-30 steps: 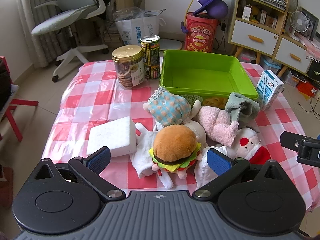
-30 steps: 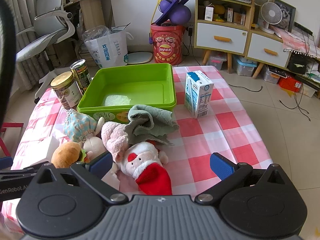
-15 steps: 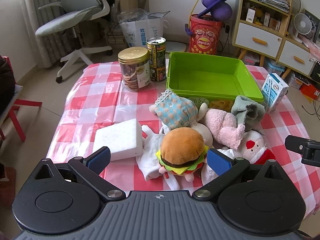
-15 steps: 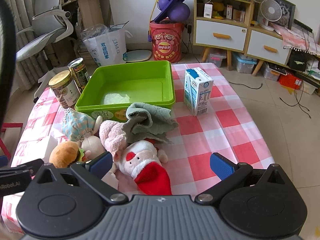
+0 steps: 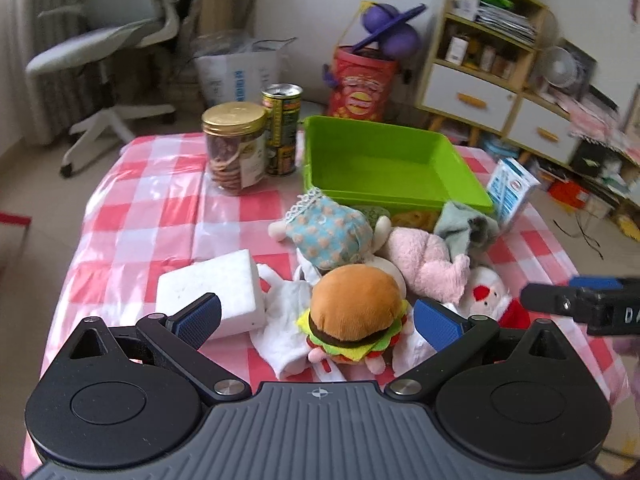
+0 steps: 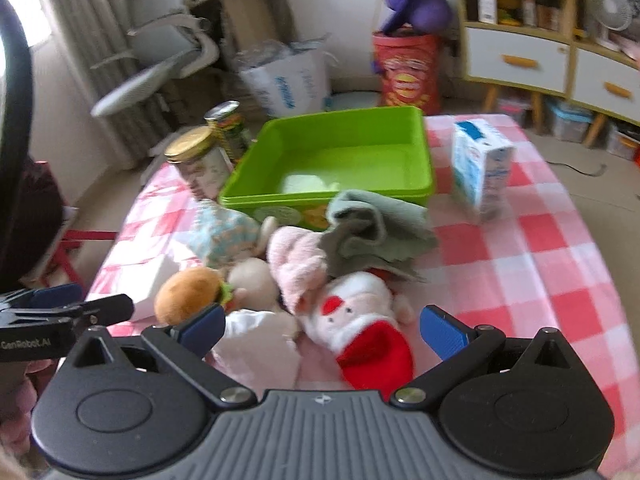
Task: Organize soft objects
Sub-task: 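Grasp the plush burger with the left tool while the right tool grasps the white cloth doll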
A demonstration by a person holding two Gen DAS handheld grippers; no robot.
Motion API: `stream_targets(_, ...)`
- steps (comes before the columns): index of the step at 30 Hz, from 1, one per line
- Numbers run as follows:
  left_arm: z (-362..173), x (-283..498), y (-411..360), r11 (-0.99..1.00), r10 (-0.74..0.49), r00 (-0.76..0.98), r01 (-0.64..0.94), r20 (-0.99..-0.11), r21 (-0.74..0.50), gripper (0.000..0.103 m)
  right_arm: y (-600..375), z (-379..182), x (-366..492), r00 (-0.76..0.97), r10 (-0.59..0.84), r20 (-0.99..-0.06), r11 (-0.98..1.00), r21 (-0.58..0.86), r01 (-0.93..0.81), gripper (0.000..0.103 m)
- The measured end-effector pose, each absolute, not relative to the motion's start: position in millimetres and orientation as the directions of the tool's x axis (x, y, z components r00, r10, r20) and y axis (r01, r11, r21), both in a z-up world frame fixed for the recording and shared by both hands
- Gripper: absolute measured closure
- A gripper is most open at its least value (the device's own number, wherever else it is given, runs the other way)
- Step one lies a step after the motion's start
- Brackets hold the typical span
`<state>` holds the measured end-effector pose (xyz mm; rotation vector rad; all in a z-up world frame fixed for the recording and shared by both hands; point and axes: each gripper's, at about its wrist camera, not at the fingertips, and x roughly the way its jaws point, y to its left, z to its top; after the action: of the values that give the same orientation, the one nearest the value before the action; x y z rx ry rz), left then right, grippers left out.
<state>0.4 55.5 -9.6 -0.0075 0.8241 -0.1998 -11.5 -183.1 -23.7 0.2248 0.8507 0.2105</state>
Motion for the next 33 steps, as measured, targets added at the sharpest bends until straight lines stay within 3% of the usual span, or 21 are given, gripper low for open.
stream_targets(6, -25, -1, 61, 0.953, -0.28, 0.675, 0.283, -0.683, -0.111, 0.006, -174, -41, -14, 0.643, 0.408, -0.648, 0.911, 0.336, -0.24, 0.016)
stream_targets(14, -49, 5, 69, 0.874, -0.479, 0.647, 0.415, -0.593, -0.253, 0.013, -148, -67, -18, 0.6, 0.52, -0.608, 0.853, 0.329, -0.406, 0.024)
stream_targets(33, -80, 27, 65, 0.86, -0.5, 0.606, 0.431, -0.618, -0.274, 0.032, -122, -110, -5, 0.537, 0.503, -0.677, 0.845, 0.256, -0.469, 0.062)
